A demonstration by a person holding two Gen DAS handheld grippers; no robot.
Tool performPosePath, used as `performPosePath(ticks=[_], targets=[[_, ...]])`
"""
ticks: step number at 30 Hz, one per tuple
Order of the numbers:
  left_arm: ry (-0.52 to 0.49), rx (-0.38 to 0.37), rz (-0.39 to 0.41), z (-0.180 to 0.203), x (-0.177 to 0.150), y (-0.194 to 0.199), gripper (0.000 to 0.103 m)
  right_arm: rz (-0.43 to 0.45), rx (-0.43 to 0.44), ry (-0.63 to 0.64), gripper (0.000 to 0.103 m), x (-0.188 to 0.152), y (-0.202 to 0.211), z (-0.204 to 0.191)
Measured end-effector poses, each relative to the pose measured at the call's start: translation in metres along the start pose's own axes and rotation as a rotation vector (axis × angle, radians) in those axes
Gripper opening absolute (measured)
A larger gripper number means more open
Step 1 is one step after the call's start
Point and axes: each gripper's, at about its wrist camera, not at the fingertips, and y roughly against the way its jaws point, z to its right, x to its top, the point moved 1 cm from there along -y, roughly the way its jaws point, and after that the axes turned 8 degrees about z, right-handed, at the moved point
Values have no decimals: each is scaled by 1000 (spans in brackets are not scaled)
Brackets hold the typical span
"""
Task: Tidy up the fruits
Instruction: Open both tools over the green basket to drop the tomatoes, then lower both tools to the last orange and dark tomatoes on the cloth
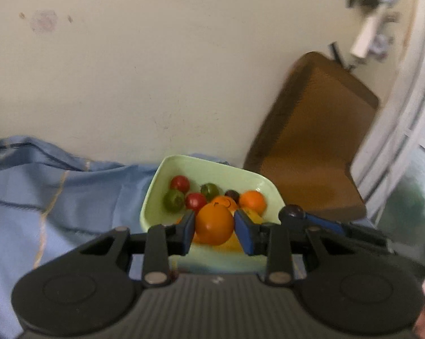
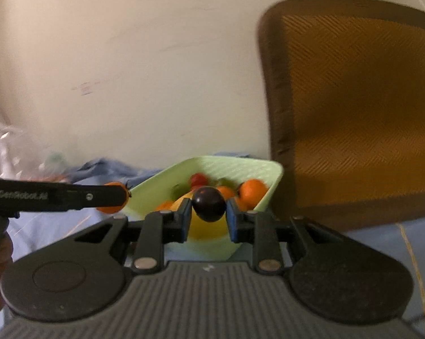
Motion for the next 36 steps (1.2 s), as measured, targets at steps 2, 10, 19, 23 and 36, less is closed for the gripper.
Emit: performPosePath(ticks=[2, 10, 19, 23, 36], targets=[[21, -3, -32, -4, 6, -24, 31, 2, -6, -15, 30, 0, -12, 5], [90, 5, -14, -23, 10, -33, 43, 92, 19, -39, 59, -2, 0, 12], [-82, 60, 21, -41, -33, 52, 44, -42, 277, 51, 38, -16, 35, -32], [-27, 13, -59, -48, -49, 42, 58, -174, 272, 98, 24, -31, 13, -46], [263, -119, -102, -77, -54, 6, 33, -273, 314, 285, 39, -40, -37, -75]])
